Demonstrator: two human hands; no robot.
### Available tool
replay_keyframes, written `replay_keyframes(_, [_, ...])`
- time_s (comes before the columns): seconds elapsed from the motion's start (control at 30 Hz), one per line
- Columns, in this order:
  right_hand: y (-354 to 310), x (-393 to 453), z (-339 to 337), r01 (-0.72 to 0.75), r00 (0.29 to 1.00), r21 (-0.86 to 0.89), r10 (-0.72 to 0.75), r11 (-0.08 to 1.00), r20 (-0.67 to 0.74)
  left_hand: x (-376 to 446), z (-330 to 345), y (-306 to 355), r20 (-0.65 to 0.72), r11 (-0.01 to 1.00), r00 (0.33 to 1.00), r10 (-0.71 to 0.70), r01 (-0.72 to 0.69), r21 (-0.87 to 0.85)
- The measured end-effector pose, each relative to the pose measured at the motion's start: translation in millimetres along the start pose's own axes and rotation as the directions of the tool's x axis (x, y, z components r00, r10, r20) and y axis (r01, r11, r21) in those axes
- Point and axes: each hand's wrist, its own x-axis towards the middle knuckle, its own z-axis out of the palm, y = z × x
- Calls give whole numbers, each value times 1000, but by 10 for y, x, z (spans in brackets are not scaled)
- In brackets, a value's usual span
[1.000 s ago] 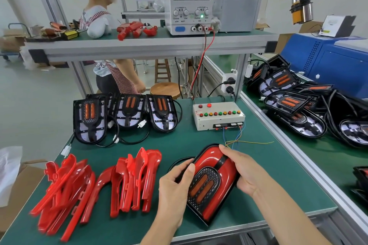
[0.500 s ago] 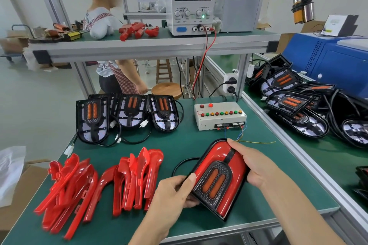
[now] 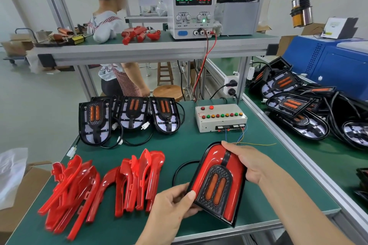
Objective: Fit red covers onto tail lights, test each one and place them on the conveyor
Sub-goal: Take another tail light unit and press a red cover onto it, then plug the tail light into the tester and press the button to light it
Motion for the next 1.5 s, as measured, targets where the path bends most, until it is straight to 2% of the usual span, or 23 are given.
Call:
replay_keyframes(0.23, [-20, -33, 6, -15, 1000, -68, 16, 998, 13, -13, 7, -101, -5, 998, 999, -46, 46, -41])
replay_keyframes(0.37, [-38, -46, -113, -11, 995, 101, 1, 995, 101, 0, 30, -157, -51, 978, 996, -73, 61, -200])
replay_keyframes(0.43, [-21, -73, -181, 58, 998, 133, -61, 989, 14, 10, 42, -163, -112, 943, 989, -93, 52, -329])
replay_keyframes(0.47, [20, -97, -230, 145, 985, 80, -137, 986, -100, 18, 37, -158, -144, 923, 985, -99, 37, -384])
replay_keyframes(0.5, [82, -140, -291, 239, 944, -62, -247, 969, -220, 26, 27, -148, -174, 904, 980, -99, 15, -428])
replay_keyframes(0.53, [158, -198, -363, 301, 878, -265, -375, 916, -299, 34, 13, -133, -201, 891, 975, -94, -8, -454])
replay_keyframes(0.57, [240, -260, -428, 312, 813, -479, -491, 821, -313, 43, 2, -114, -223, 882, 971, -90, -27, -471])
replay_keyframes(0.6, [339, -322, -470, 281, 780, -655, -565, 701, -271, 46, -5, -97, -244, 875, 966, -90, -41, -482])
replay_keyframes(0.67, [580, -442, -443, 174, 799, -860, -579, 479, -161, 45, 5, -75, -274, 863, 956, -103, -51, -503])
replay_keyframes(0.73, [799, -526, -304, 54, 825, -928, -540, 369, -167, 45, 38, -83, -288, 852, 949, -126, -45, -522])
replay_keyframes(0.8, [888, -570, -133, -61, 818, -931, -516, 360, -254, 39, 86, -107, -288, 845, 945, -153, -25, -534])
replay_keyframes(0.87, [890, -535, -1, -120, 827, -935, -487, 334, -280, 20, 145, -130, -282, 843, 943, -178, -2, -537])
replay_keyframes(0.97, [816, -418, 162, -141, 849, -961, -470, 238, -241, 0, 209, -116, -284, 835, 933, -220, 29, -549])
replay_keyframes(1.07, [811, -330, 235, -107, 869, -975, -458, 196, -187, 34, 249, -67, -297, 831, 923, -245, 42, -554])
replay_keyframes(1.13, [866, -353, 186, -62, 856, -974, -490, 217, -164, 73, 270, -50, -312, 848, 917, -250, 52, -527])
replay_keyframes(1.17, [906, -373, 125, -17, 833, -963, -528, 269, -163, 89, 281, -48, -314, 862, 918, -243, 56, -503])
replay_keyframes(1.2, [945, -396, 43, 49, 797, -933, -577, 358, -180, 100, 288, -47, -315, 877, 920, -234, 60, -476])
replay_keyframes(1.27, [999, -464, -103, 239, 743, -743, -610, 625, -275, 120, 303, -59, -325, 906, 916, -235, 86, -414])
replay_keyframes(1.3, [1004, -489, -169, 300, 740, -612, -583, 732, -336, 128, 306, -73, -335, 923, 912, -238, 105, -369])
replay_keyframes(1.33, [1008, -504, -233, 343, 738, -502, -558, 794, -379, 130, 303, -81, -345, 941, 908, -237, 127, -313])
replay_keyframes(1.43, [1054, -476, -418, 382, 722, -365, -521, 849, -456, 89, 265, -87, -385, 982, 904, -186, 179, -55])
replay_keyframes(1.5, [1072, -437, -506, 375, 726, -342, -503, 861, -469, 41, 233, -57, -403, 951, 909, -102, 208, 229])
